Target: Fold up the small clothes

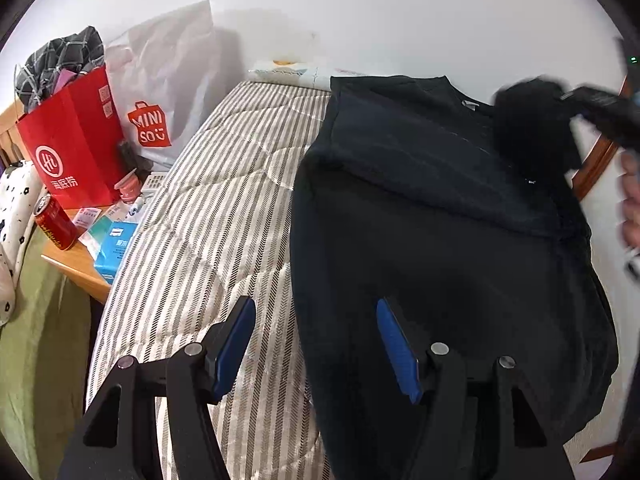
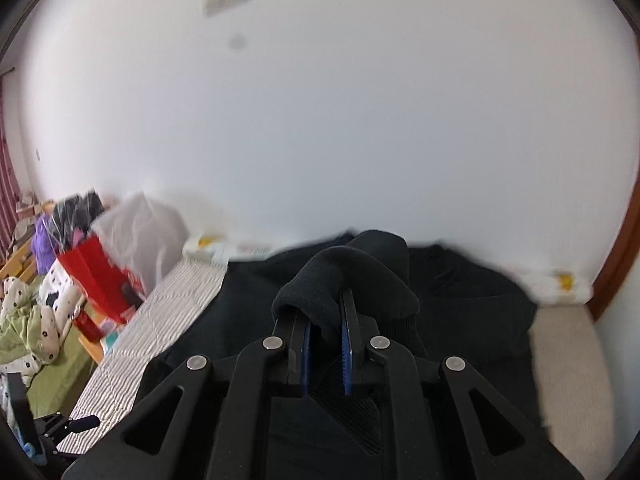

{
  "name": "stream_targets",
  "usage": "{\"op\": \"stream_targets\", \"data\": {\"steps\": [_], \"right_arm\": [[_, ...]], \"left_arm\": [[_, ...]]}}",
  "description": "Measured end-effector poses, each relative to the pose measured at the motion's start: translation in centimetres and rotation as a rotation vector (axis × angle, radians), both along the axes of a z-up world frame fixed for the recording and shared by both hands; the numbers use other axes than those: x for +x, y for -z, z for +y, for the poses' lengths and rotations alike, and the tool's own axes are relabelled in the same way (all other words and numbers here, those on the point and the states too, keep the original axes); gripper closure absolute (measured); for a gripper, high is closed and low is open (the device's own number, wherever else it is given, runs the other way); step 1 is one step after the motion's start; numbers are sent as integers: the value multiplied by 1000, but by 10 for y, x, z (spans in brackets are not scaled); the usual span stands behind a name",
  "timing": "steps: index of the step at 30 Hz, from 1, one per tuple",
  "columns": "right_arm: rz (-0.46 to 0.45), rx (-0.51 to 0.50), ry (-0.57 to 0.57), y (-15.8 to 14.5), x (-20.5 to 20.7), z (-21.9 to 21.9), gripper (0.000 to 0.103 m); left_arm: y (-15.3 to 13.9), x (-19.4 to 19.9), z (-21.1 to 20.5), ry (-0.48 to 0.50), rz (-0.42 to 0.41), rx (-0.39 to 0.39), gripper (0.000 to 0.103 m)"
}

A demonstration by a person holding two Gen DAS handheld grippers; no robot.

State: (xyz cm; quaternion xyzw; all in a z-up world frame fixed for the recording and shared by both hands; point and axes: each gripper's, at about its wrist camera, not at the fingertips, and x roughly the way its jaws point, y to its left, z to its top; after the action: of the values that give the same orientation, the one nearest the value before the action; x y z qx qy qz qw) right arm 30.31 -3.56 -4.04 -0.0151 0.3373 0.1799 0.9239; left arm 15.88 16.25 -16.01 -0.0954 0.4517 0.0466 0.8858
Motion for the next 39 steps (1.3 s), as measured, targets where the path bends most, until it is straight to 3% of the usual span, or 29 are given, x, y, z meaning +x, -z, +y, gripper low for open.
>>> {"op": "stream_targets", "data": {"steps": [3,5,7,8,9,12,15,21,26,31,32,35,39], "right_arm": [[100,-26,13,61,17,17,90],[145,-59,19,86,24,15,86],[147,-75,24,100,26,8,64],[143,-91,35,102,25,3,38],[130,-111,47,103,22,-3,22],[109,-136,48,103,10,-24,13],[164,-161,15,95,3,-44,13],[169,-175,13,66,-13,-63,13],[112,-213,-70,56,-51,-61,13],[178,-64,-36,77,-44,-78,13],[209,-22,-28,87,-36,-79,15],[288,34,-16,117,-14,-71,43],[334,89,-15,144,4,-57,52]], "left_arm": [[5,4,-2,8,19,-1,42],[7,4,-3,23,29,-5,42],[8,3,-6,38,32,8,42],[8,3,-8,43,32,16,42],[8,3,-10,49,33,18,42],[8,5,-17,58,31,9,42],[6,8,-26,66,33,10,42],[-2,6,-41,84,14,11,42],[-2,1,-45,87,21,16,42],[-1,-2,-39,77,14,9,41],[-1,-1,-37,73,14,6,41],[4,-1,-31,68,18,10,41],[10,0,-21,70,26,4,41]]}}
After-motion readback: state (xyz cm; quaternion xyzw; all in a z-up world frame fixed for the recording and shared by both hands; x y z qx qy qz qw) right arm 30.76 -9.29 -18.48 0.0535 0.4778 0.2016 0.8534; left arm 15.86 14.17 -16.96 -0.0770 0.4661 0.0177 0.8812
